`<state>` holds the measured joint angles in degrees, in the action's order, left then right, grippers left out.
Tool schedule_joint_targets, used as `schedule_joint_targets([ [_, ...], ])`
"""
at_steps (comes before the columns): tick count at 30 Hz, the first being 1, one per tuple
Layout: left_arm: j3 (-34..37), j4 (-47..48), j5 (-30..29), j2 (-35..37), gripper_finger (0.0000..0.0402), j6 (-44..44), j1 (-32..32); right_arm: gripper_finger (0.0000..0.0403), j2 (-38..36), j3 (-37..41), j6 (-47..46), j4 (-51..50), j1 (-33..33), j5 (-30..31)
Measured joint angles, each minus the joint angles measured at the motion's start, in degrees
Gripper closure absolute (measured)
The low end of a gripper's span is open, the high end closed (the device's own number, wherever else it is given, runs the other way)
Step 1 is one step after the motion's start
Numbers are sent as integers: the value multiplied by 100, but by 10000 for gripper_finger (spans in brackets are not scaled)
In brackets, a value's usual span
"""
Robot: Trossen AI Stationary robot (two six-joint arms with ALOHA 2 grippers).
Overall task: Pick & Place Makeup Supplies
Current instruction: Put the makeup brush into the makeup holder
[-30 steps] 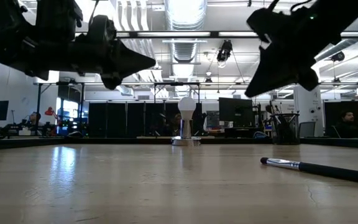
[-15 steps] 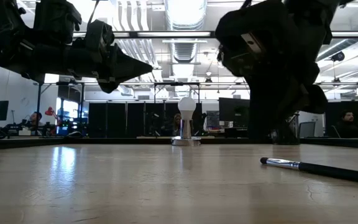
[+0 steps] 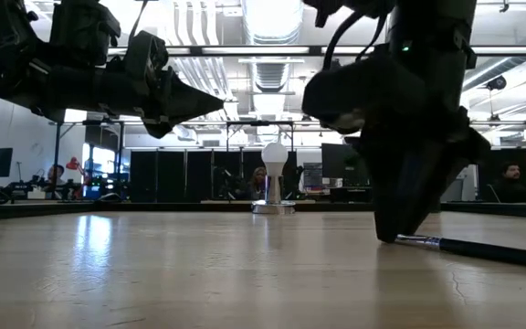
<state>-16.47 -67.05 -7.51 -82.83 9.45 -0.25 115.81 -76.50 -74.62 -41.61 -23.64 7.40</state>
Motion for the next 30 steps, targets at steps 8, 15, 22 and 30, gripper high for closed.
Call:
schedule_joint_targets([
  [8, 0, 45, -2, 0, 401, 87, -3, 351, 86, 19, 252, -21, 18, 200],
  [15, -189, 956, -181, 0, 402, 41, -7, 390, -31, 49, 936, 96, 106, 651],
  [22, -391, 1154, -495, 0, 402, 268, -42, 395, -369, 351, 2098, 1213, 447, 933],
  [30, -153, 130, 73, 35, 401, 237, -39, 395, -1033, 1338, 3513, 3489, 922, 1024],
])
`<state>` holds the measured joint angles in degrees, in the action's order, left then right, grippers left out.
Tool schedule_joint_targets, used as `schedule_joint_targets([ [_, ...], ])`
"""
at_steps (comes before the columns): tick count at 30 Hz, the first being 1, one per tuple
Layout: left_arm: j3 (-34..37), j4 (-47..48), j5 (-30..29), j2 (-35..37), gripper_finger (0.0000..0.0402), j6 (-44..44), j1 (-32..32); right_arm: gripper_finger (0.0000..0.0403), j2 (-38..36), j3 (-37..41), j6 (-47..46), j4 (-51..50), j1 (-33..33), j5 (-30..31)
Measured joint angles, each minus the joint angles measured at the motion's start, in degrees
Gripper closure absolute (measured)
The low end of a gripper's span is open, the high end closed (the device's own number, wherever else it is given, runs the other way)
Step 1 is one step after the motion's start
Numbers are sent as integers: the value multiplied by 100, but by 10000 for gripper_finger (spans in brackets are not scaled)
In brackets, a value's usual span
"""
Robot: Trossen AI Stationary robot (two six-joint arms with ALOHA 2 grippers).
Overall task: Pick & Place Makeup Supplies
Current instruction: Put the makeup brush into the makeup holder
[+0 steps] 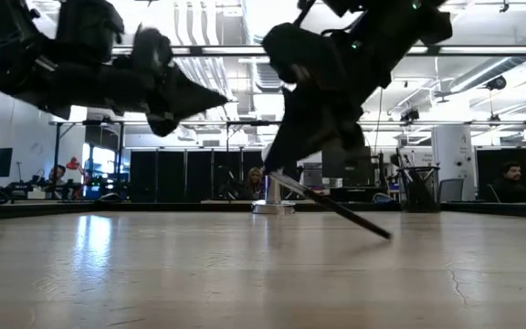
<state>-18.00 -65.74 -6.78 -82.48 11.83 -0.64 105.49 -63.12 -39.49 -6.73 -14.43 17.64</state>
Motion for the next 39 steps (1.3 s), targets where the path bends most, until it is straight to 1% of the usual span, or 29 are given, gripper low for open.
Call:
schedule_joint_targets([
  [4, 345, -1098, 509, -2, 401, 40, 0, 395, -503, 583, 496, 1136, 123, 282],
  [6, 465, -1502, 615, -4, 401, 225, 3, 395, -808, 827, 763, 1659, 147, 444],
  [9, 505, -1675, 621, 0, 395, 392, 1, 395, -1220, 1117, 1266, 2271, 166, 677],
  [13, 451, -1616, 616, -11, 367, 483, 9, 395, -1716, 1240, 1916, 2883, 219, 862],
  [18, 300, -1501, 611, -20, 319, 488, 127, 394, -2054, 1241, 2337, 3004, 282, 933],
  [21, 167, -1465, 611, -31, 295, 437, 253, 394, -2076, 1093, 2458, 3026, 317, 939],
  [24, 24, -1254, 609, -42, 280, 270, 380, 394, -2022, 917, 2593, 3020, 314, 939],
  [29, -147, -1074, 515, -55, 270, 85, 518, 394, -2012, 641, 2799, 3003, 311, 942],
  [35, -192, -1082, 236, -55, 268, 73, 542, 394, -2001, 406, 2921, 2991, 311, 930],
  [39, -255, -1075, 179, -56, 268, 73, 542, 394, -2001, 334, 2924, 2960, 307, 888],
])
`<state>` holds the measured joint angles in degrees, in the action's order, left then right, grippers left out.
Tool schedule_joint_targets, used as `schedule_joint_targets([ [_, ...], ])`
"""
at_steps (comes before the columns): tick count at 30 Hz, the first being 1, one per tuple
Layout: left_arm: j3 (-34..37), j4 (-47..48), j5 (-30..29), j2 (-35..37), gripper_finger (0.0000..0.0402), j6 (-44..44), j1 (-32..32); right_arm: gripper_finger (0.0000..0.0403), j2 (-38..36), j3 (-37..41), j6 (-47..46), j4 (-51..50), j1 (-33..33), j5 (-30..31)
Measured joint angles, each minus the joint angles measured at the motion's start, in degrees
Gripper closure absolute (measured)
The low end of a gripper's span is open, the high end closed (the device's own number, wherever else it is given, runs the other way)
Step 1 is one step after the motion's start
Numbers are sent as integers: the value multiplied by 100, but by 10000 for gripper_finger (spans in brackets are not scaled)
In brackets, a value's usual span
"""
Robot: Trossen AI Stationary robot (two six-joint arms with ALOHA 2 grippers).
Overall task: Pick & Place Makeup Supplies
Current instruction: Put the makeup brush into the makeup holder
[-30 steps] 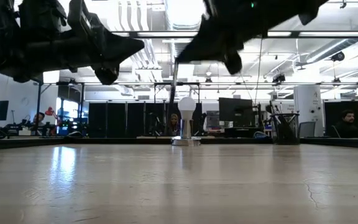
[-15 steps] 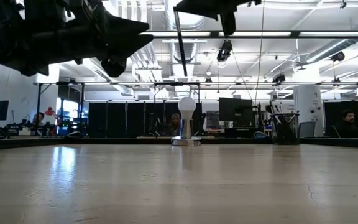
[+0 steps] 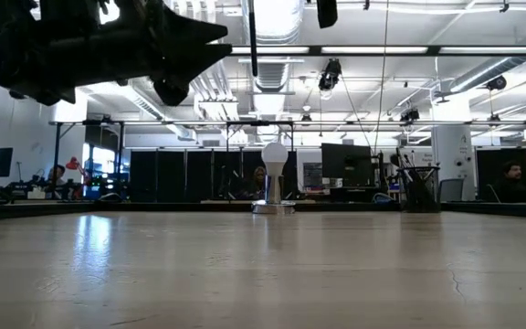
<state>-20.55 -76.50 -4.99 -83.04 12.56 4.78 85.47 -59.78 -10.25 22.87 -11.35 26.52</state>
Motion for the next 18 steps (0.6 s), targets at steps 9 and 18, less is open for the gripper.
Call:
schedule_joint_targets([
  [9, -572, 262, -66, -410, 268, -51, 107, 395, 0, -67, 3, 146, 0, -130],
  [18, -1079, 142, -156, -1086, 268, -90, 103, 394, 0, -40, 16, 232, -11, -218],
])
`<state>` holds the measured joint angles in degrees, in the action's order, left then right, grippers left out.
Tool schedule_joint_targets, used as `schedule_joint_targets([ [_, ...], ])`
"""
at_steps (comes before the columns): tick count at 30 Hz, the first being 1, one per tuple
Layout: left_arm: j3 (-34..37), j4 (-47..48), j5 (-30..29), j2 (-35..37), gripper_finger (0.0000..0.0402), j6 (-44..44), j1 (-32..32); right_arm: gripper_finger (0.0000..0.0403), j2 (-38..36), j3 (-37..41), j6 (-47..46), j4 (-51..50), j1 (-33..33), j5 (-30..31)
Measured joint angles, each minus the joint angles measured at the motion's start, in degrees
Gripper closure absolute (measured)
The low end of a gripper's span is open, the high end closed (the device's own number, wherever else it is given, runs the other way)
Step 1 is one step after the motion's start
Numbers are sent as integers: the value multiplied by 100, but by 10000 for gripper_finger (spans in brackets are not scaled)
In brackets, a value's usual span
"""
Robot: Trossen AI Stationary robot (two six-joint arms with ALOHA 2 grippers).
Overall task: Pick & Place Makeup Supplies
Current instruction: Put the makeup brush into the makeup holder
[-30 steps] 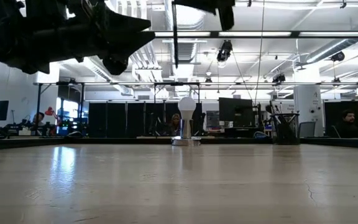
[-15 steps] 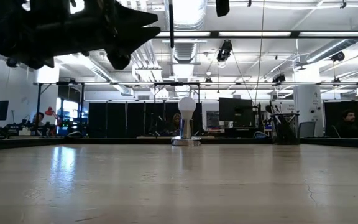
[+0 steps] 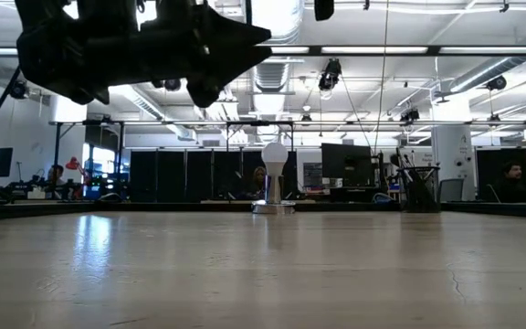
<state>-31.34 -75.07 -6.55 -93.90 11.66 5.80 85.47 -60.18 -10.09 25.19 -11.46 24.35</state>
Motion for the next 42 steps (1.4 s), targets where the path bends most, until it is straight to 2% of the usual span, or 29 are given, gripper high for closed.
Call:
schedule_joint_targets([
  [7, -5, -30, 260, -8, 269, -176, 0, 394, 0, 7, 27, 15, -2, -42],
  [10, 57, -40, 300, 18, 281, -220, 1, 394, 0, 20, 28, 11, -2, -47],
  [19, 207, -38, 427, 172, 394, -172, -4, 394, 0, 44, 28, -216, -2, -51],
  [24, 278, -25, 548, 213, 401, -201, -4, 394, 0, 48, 28, -342, -2, -43],
  [31, 362, 59, 547, 213, 401, -334, -9, 394, -24, 52, -275, -1657, -29, -37],
  [36, 386, 842, 551, 307, 401, -434, -9, 394, -13, 160, -895, -2720, -107, -38],
  [42, 416, 2049, 541, 832, 401, -251, 174, 389, -11, 707, -1462, -2673, -365, -390],
])
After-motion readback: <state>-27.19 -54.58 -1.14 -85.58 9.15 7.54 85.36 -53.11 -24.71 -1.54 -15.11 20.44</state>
